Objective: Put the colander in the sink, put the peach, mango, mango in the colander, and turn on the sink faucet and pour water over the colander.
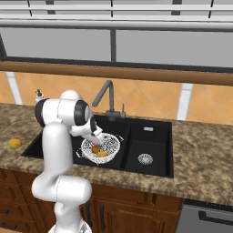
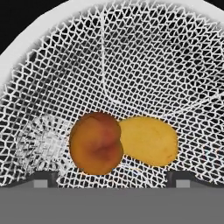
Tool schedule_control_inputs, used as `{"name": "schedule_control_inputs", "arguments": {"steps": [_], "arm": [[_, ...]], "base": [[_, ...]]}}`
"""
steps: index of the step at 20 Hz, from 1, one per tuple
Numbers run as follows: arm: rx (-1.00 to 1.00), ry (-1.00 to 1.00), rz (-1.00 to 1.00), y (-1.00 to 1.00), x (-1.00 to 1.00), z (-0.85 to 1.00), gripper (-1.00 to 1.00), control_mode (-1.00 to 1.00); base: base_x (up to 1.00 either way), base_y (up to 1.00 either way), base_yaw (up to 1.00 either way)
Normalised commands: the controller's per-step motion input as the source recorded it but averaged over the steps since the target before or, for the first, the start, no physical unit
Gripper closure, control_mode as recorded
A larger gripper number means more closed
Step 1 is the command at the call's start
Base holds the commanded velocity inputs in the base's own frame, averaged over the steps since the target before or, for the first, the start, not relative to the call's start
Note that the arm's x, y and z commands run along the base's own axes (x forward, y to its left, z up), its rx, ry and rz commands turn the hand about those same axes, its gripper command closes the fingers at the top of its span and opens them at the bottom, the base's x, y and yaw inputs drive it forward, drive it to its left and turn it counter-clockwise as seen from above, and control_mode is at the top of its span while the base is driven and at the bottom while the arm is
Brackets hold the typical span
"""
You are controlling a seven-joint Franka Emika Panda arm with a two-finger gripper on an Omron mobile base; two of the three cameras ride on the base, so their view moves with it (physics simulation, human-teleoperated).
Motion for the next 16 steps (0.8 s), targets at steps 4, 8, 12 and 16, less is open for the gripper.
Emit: {"name": "schedule_control_inputs", "arguments": {"steps": [4,8,12,16], "arm": [[0.0,0.0,0.0,-0.05,-0.56,0.46,-1.0,-1.0],[0.0,-0.02,0.0,0.0,-0.41,0.54,-1.0,-1.0],[0.0,-0.03,0.0,0.0,-0.33,0.63,-1.0,-1.0],[0.0,-0.01,0.0,0.0,-0.44,0.67,-1.0,-1.0]], "base": [[0.0,0.0,0.0],[0.0,0.0,0.0],[0.0,0.0,0.0],[0.0,0.0,0.0]]}}
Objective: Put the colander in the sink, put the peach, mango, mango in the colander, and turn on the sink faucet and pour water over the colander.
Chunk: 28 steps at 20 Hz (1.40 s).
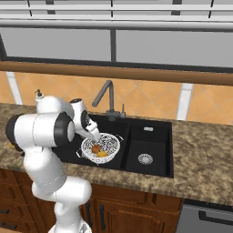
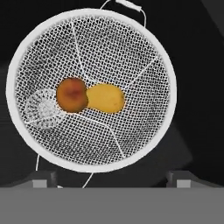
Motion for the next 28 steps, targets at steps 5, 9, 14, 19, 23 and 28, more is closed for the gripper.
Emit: {"name": "schedule_control_inputs", "arguments": {"steps": [5,9,14,19,23,28], "arm": [[0.0,0.0,0.0,0.01,-0.74,0.54,-1.0,-1.0],[0.0,0.0,0.0,0.21,-0.66,0.4,-1.0,-1.0],[0.0,0.0,0.0,0.29,-0.43,0.54,-1.0,-1.0],[0.0,0.0,0.0,0.3,-0.05,0.74,-1.0,-1.0],[0.0,0.0,0.0,0.29,0.0,0.76,-1.0,-1.0],[0.0,0.0,0.02,0.33,-0.14,0.65,-1.0,-1.0]], "base": [[0.0,0.0,0.0],[0.0,0.0,0.0],[0.0,0.0,0.0],[0.0,0.0,0.0],[0.0,0.0,0.0],[0.0,0.0,0.0]]}}
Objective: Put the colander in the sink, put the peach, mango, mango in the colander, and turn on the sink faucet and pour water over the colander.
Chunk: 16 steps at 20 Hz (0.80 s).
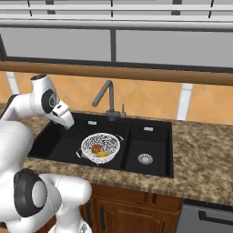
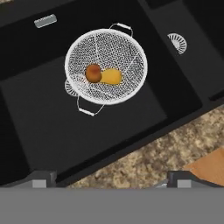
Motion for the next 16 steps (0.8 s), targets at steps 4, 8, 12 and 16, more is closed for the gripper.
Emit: {"name": "schedule_control_inputs", "arguments": {"steps": [4,8,12,16], "arm": [[0.12,0.0,0.24,0.38,-0.13,0.2,-1.0,-1.0],[0.12,0.0,0.36,0.43,-0.22,0.01,-1.0,-1.0],[0.09,0.0,0.31,0.53,-0.08,0.0,-1.0,-1.0],[0.06,0.05,0.28,0.58,0.0,0.0,-1.0,-1.0]], "base": [[0.0,0.0,0.0],[0.0,0.0,0.0],[0.0,0.0,0.0],[0.0,0.0,0.0]]}}
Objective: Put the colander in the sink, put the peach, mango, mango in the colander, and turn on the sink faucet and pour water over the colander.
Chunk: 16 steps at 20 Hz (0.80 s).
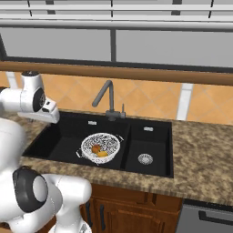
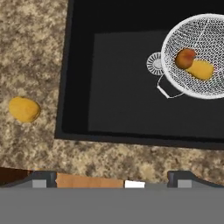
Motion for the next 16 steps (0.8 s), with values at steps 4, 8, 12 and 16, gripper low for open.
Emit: {"name": "schedule_control_inputs", "arguments": {"steps": [4,8,12,16], "arm": [[0.0,0.1,0.17,0.62,0.01,-0.03,-1.0,-1.0],[0.0,0.07,0.16,0.49,0.0,-0.07,-1.0,-1.0],[0.0,0.08,0.15,0.49,0.01,-0.01,-1.0,-1.0],[0.0,0.09,0.14,0.46,0.03,-0.01,-1.0,-1.0]], "base": [[0.0,0.0,0.0],[0.0,0.0,0.0],[0.0,0.0,0.0],[0.0,0.0,0.0]]}}
